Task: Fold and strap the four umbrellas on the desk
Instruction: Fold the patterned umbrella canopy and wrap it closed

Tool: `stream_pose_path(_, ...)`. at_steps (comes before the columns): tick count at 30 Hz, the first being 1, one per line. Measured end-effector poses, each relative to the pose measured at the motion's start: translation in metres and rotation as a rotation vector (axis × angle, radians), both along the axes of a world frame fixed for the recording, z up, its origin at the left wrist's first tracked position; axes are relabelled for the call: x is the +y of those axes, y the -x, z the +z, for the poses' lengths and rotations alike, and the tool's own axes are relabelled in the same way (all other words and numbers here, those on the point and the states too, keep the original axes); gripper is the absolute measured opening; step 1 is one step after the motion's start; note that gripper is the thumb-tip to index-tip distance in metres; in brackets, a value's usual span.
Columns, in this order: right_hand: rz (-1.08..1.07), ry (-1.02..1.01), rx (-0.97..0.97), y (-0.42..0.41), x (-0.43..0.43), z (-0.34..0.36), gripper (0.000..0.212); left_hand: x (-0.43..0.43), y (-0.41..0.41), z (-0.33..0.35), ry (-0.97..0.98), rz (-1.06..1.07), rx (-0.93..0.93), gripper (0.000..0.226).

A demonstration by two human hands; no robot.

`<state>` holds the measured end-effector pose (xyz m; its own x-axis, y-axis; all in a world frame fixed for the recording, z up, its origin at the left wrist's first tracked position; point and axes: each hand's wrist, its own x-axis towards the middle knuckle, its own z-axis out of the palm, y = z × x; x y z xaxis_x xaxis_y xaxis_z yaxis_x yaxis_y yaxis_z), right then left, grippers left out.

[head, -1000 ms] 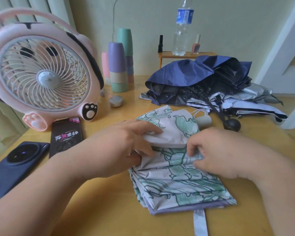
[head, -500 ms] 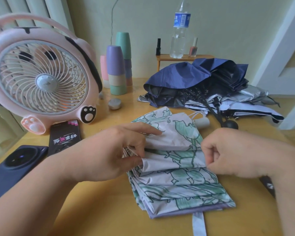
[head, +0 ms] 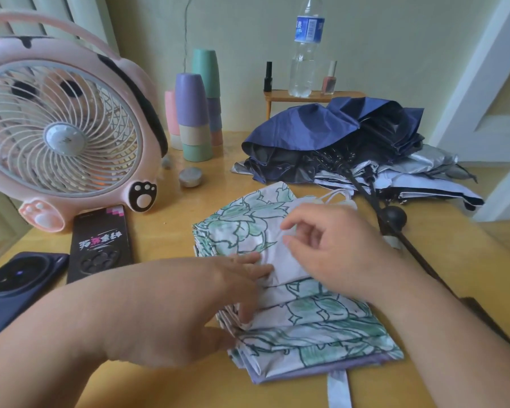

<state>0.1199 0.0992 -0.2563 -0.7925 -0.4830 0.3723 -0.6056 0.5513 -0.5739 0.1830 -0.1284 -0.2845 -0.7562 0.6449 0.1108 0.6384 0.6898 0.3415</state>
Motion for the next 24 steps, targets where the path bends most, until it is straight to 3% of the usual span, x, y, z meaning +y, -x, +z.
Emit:
stream_pose_path(3, 0.024, -0.190, -0.131, 0.002, -0.005, -0.005, 0.017, 0.005, -0.011, 0.013, 0.036, 0.119, -0.013, 0.037)
stream_pose_path(5, 0.020, -0.190, -0.134, 0.002, -0.005, -0.005, 0.016, -0.001, -0.020, 0.043, -0.106, 0.238, 0.133, 0.008)
stream_pose_path(6, 0.008, -0.193, -0.138, 0.002, -0.005, -0.004, 0.018, -0.005, -0.025, 0.060, -0.169, 0.350, 0.185, 0.003)
stream_pose_path(9, -0.036, -0.251, -0.188, 0.001, -0.007, -0.001, 0.026, -0.017, -0.012, 0.064, -0.378, 0.670, 0.349, 0.008)
stream_pose_path(12, -0.068, -0.298, -0.225, -0.002, -0.008, 0.002, 0.029, -0.008, 0.006, 0.046, -0.190, 0.844, 0.123, 0.045)
stream_pose_path(14, -0.107, -0.349, -0.174, -0.003, -0.008, 0.006, 0.036, -0.004, 0.012, 0.033, -0.053, 0.806, -0.064, 0.067)
stream_pose_path(16, -0.155, -0.412, -0.035, -0.002, -0.007, 0.009, 0.052, -0.004, 0.015, 0.028, -0.071, 0.752, -0.089, 0.078)
stream_pose_path(18, -0.174, -0.461, 0.066, 0.004, -0.003, 0.010, 0.088, -0.008, 0.020, 0.025, -0.091, 0.693, -0.079, 0.082)
stream_pose_path(20, -0.160, -0.487, 0.008, 0.010, 0.002, 0.010, 0.113, -0.013, 0.028, 0.026, -0.096, 0.629, -0.082, 0.082)
stream_pose_path(24, -0.161, -0.570, -0.092, 0.013, 0.009, 0.010, 0.112, -0.021, 0.043, 0.035, -0.042, 0.543, -0.069, 0.080)
